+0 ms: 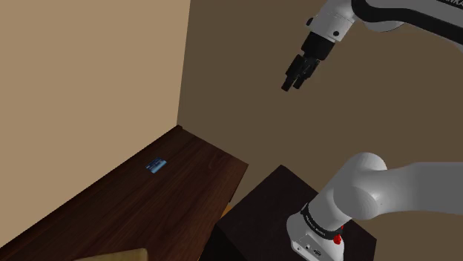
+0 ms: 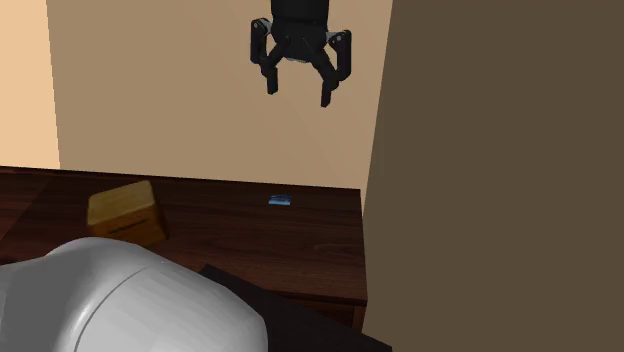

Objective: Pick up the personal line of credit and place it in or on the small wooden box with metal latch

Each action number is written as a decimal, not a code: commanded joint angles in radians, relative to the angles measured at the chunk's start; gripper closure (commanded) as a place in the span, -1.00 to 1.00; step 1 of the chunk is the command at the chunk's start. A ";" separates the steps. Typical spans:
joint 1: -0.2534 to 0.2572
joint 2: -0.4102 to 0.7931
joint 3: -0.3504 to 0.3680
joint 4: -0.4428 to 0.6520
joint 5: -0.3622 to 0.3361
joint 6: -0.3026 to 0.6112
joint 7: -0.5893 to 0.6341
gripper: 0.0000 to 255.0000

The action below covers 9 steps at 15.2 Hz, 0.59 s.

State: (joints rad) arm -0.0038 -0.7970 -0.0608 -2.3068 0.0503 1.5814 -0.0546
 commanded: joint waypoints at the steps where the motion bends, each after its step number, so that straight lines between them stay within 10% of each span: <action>1: 0.000 0.000 0.000 0.000 0.000 0.000 0.000 -1.00; 9: -0.006 0.179 0.098 -0.067 0.121 0.176 0.232 -1.00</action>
State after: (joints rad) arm -0.0117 -0.6478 0.0203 -2.3673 0.1530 1.7279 0.1425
